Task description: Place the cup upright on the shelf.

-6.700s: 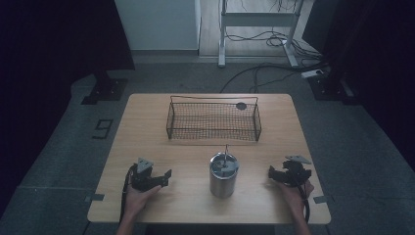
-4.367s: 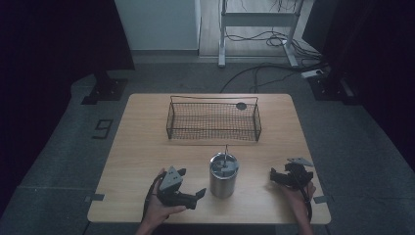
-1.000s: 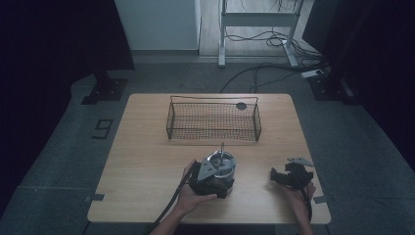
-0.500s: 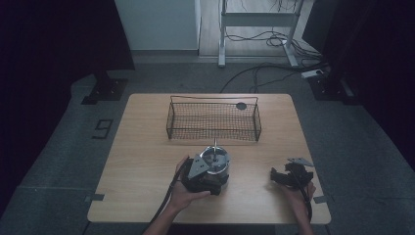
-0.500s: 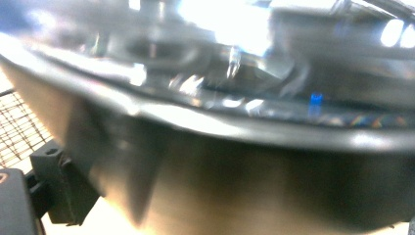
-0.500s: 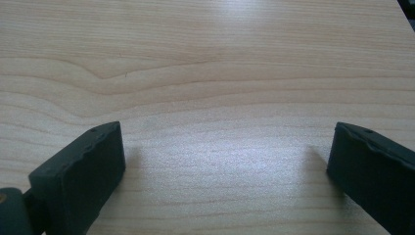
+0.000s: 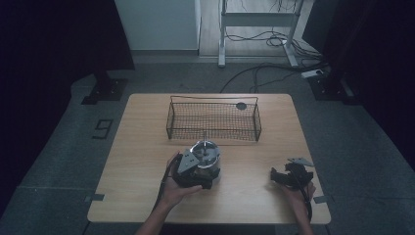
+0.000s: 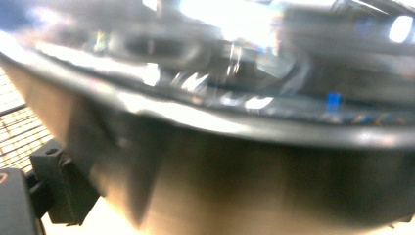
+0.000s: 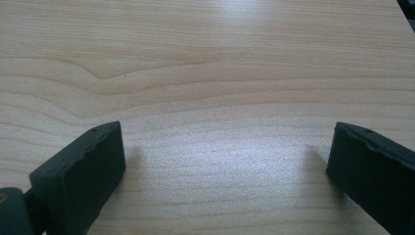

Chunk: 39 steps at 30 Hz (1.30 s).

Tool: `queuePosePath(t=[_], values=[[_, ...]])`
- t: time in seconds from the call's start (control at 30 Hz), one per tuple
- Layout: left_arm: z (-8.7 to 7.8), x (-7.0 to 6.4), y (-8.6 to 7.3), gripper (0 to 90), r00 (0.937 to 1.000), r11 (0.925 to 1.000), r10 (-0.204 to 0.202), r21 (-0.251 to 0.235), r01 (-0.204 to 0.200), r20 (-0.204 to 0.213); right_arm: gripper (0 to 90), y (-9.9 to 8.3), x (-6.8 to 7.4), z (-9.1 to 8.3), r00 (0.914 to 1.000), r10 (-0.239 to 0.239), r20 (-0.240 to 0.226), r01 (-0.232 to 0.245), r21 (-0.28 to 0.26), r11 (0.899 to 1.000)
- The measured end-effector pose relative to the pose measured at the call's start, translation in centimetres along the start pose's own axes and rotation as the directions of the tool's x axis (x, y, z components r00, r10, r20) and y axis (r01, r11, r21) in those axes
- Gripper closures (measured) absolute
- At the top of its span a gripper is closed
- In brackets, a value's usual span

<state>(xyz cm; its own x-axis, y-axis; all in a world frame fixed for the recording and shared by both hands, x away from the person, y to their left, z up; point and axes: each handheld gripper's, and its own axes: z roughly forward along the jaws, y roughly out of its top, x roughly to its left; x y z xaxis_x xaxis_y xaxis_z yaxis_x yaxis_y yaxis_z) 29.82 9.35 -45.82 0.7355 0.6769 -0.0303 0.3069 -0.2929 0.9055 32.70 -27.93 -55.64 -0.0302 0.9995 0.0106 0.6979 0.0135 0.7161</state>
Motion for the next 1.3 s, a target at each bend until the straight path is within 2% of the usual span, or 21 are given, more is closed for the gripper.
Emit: queuePosePath(t=[0.07, 0.13, 0.17, 0.37, 0.6, 1.1, 1.3], values=[[-0.3, 0.5, 0.1, 3.8, 0.9999, 0.9999, -0.012, -0.003, 0.012, -0.001, 0.5, 0.0, 0.0, 0.0, 1.0, 0.0, 0.0, 0.0, 0.0, 1.0], [-0.5, 0.9, 0.2, 3.8, 0.9997, 0.9998, -0.021, -0.003, 0.021, -0.011, 0.5, 0.0, 0.0, 0.0, 1.0, -0.001, 0.0, 0.001, 0.0, 1.0], [-0.8, 1.4, 0.3, 3.8, 0.9993, 0.9997, -0.023, -0.003, 0.023, -0.029, 0.5, 0.0, 0.0, 0.0, 1.0, -0.001, 0.0, 0.001, 0.0, 1.0], [-1.4, 2.7, 0.7, 3.8, 0.9976, 0.9988, -0.046, -0.018, 0.045, -0.053, 0.5, 0.0, 0.0, 0.0, 1.0, -0.001, 0.0, 0.001, 0.0, 1.0], [-1.9, 4.1, 1.6, 3.8, 0.9944, 0.9988, -0.044, -0.025, 0.041, -0.096, 0.5, 0.0, 0.0, 0.0, 1.0, -0.001, 0.0, 0.001, 0.0, 1.0], [-1.7, 6.0, 2.8, 3.8, 0.9895, 0.9983, -0.056, -0.023, 0.053, -0.134, 0.5, 0.0, 0.0, 0.0, 1.0, 0.0, 0.0, 0.0, -0.001, 1.0], [-1.6, 6.6, 3.4, 3.8, 0.9896, 0.9979, -0.061, -0.028, 0.058, -0.13, 0.5, 0.0, 0.0, 0.0, 1.0, 0.0, 0.0, 0.0, -0.001, 1.0]])
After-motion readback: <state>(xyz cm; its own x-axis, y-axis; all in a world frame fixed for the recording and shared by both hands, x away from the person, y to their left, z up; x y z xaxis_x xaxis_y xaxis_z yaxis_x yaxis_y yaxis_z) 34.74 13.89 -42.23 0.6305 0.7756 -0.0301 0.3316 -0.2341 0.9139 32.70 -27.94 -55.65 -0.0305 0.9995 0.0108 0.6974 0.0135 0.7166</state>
